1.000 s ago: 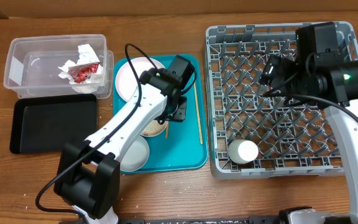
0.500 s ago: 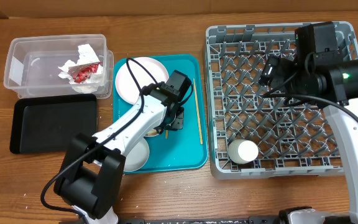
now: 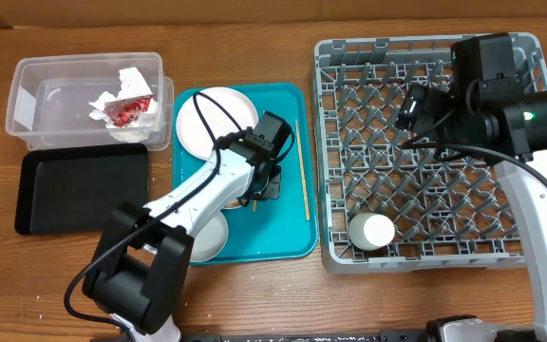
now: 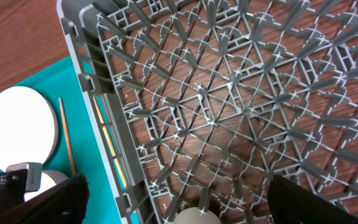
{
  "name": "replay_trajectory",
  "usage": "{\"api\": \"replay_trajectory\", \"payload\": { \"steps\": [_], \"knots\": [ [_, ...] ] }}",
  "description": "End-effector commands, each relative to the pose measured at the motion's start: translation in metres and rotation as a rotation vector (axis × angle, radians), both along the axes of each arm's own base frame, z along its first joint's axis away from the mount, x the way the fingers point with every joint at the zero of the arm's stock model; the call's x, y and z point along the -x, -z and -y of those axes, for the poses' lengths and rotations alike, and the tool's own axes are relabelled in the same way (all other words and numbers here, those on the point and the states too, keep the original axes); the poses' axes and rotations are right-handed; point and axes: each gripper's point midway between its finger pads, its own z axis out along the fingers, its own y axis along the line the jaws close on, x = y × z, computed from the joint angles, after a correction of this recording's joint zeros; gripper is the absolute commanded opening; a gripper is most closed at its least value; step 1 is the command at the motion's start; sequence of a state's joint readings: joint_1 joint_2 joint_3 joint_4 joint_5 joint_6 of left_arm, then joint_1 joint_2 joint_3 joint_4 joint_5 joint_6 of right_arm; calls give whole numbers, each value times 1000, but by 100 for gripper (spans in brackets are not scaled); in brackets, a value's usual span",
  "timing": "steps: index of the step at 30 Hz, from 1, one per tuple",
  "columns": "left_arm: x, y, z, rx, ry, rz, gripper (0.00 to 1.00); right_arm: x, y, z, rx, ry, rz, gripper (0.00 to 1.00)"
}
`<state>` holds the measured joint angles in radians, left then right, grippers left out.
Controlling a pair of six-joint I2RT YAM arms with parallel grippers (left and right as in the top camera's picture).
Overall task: Sort waste into correct bins and load items into the dishwasher
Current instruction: 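Grasp the rim of the pink rice bowl with the left gripper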
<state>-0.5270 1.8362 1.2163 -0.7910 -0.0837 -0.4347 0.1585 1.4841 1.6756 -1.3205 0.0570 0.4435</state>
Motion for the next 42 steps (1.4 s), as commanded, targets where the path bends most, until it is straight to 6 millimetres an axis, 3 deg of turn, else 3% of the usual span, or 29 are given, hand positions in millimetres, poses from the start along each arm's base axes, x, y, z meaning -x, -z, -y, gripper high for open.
{"api": "replay_trajectory", "payload": {
  "steps": [1, 10, 26, 42],
  "knots": [
    [5, 7, 1, 1, 13, -26, 4, -3, -6, 1, 8, -3, 23, 93],
    [11, 0, 6, 24, 19, -67, 4, -3, -6, 1, 8, -3, 23, 93],
    [2, -65, 15, 35, 20, -89, 4, -6, -8, 14, 73, 35, 39, 93],
    [-11, -101, -13, 118, -85, -96, 4, -11, -11, 14, 75, 40, 65, 93]
  ]
}}
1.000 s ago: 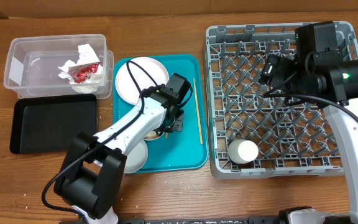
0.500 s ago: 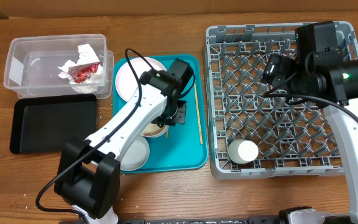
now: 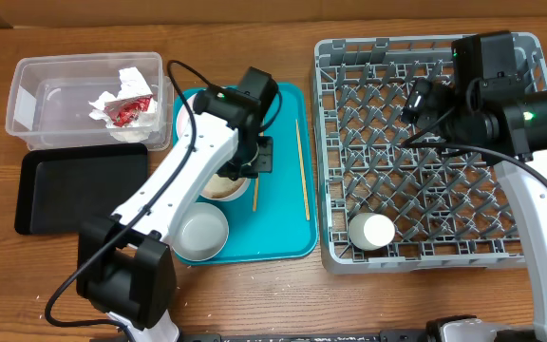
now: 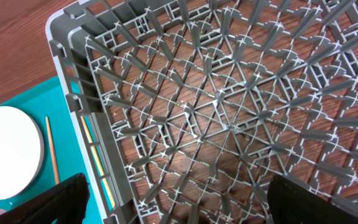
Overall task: Sort waste into correct bins and load items into the dishwasher
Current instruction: 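Grasp the rim of the pink rice bowl with the left gripper, then carry the pink bowl over the black tray and tip the rice out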
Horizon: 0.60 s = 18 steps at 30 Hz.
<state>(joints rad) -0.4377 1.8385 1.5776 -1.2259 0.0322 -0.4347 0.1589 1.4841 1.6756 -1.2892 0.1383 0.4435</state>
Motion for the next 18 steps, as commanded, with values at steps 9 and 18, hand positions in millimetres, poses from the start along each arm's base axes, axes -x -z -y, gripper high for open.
{"api": "replay_trajectory", "payload": {
  "steps": [9, 18],
  "knots": [
    [-8, -46, -47, 97, -122, 61, 4, -3, -6, 1, 10, 0, 23, 93],
    [-6, -53, -98, 181, -195, 23, 4, -3, -6, 1, 10, -1, 20, 93]
  ]
}}
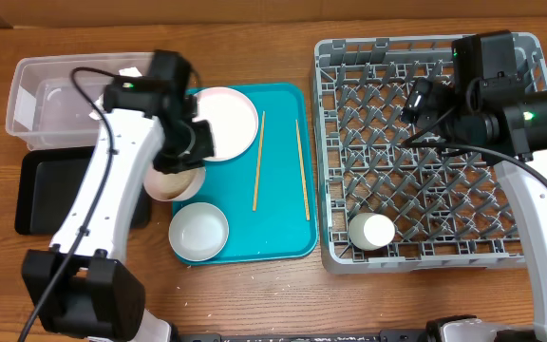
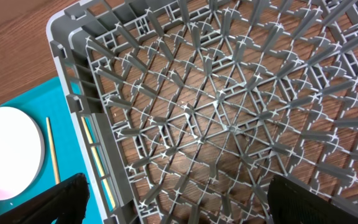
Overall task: Sort waste into correct bins and load items into the dishwasher
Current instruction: 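Carry the pink bowl over the black tray and tip the rice out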
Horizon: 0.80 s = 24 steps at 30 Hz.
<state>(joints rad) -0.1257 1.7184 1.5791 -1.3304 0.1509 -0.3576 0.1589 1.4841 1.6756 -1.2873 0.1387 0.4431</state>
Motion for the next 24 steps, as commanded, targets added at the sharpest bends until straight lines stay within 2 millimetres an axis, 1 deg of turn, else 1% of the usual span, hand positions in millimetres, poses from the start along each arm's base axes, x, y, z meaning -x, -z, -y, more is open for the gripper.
{"api": "replay_trajectory", "payload": {
  "steps": [1, 8, 12, 18, 21, 24],
  "knots": [
    [-4, -14, -11, 78, 22, 39, 4, -2, -6, 1, 10, -1, 18, 93],
    [-6, -22, -42, 224, 15, 77, 4, -2, -6, 1, 10, -1, 18, 93],
    [-7, -26, -63, 356, -8, 131, 4, -1, -5, 1, 10, -1, 14, 93],
    [-6, -38, -88, 596, -32, 285, 4, -2, -5, 1, 10, -1, 15, 93],
    [-5, -44, -99, 683, -50, 365, 4, -2, -5, 1, 10, -1, 15, 93],
    [-5, -43, -112, 730, -89, 429, 4, -2, -5, 1, 9, -1, 15, 93]
  ]
}}
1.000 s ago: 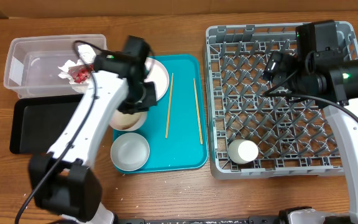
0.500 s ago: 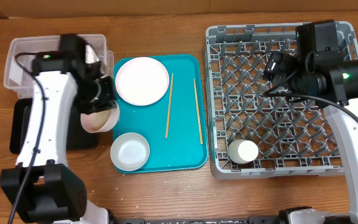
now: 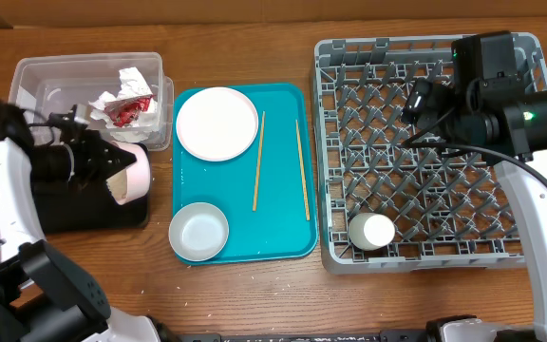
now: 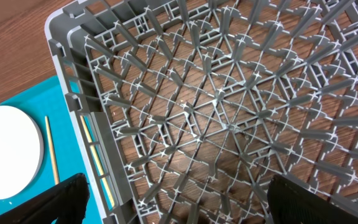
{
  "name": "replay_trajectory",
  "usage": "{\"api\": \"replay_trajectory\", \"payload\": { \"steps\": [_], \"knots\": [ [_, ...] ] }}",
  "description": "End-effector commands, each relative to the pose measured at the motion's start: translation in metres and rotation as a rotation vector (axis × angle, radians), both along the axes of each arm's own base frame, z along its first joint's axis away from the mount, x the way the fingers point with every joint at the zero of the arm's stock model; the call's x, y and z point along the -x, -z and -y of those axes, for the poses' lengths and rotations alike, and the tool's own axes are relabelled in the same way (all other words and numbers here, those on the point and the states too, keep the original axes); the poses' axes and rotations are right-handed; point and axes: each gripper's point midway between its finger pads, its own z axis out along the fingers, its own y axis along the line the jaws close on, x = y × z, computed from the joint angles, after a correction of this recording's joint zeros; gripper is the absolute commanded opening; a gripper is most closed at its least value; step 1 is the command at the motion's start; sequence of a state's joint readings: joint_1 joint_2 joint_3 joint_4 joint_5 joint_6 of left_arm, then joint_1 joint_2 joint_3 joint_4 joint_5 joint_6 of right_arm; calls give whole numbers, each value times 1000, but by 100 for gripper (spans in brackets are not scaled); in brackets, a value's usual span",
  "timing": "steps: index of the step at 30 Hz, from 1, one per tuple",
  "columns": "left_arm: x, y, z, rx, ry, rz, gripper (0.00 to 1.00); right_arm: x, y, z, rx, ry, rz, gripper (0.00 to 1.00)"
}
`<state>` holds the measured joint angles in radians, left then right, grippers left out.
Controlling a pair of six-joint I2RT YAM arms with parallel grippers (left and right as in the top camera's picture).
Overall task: Sort waste into correct bins and load items into the dishwasher
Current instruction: 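Carry the pink bowl over the black tray and tip the rice out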
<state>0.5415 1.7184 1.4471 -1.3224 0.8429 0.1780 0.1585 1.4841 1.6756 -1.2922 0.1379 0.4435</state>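
Note:
My left gripper [image 3: 110, 167] is shut on a pinkish-white bowl [image 3: 133, 177], tipped on its side over the black tray [image 3: 84, 211], just in front of the clear bin [image 3: 36, 85] of wrappers. On the teal tray [image 3: 278, 228] lie a white plate [image 3: 216, 122], two chopsticks [image 3: 257, 160] and a small white bowl [image 3: 198, 231]. My right gripper [image 3: 416, 101] [image 4: 188, 208] hangs open over the grey dish rack [image 3: 425, 252] [image 4: 229, 112], nothing between its fingers [image 4: 55, 202]. A white cup [image 3: 371, 231] stands in the rack's front.
The wrist view also catches the plate [image 4: 10, 152], one chopstick [image 4: 51, 152] and the rack's left wall [image 4: 79, 118]. Bare wooden table [image 3: 254, 304] runs along the front edge, and a narrow strip separates the teal tray from the rack.
My left gripper and its bowl have gone from the teal tray's left edge to over the black tray, and the bowl now lies tipped sideways. The right arm has not moved.
My left gripper was low in the middle of the teal tray. Then it held a bowl with brownish contents there, then at the tray's left edge, and now tipped over the black tray. The right gripper shifted slightly over the rack early, then stayed open.

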Motion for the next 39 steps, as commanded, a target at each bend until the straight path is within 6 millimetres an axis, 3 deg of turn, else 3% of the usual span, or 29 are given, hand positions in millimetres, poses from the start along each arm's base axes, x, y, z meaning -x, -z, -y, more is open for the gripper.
{"api": "replay_trajectory", "payload": {
  "steps": [1, 14, 20, 28, 39],
  "knots": [
    [-5, -22, -1, 127, -7, 187, 4, -3, -6, 1, 9, -1, 20, 93],
    [-1, -12, -54, 333, -223, 394, 4, -3, -6, 0, 6, -3, 20, 93],
    [-3, -28, -68, 495, -285, 489, 4, -2, -6, 0, 6, -3, 19, 93],
    [-3, -31, -73, 643, -362, 387, 4, -2, -6, 0, 6, -3, 18, 93],
    [6, -31, -98, 657, -449, 380, 4, -2, -5, 0, 7, -3, 15, 93]
  ]
}}
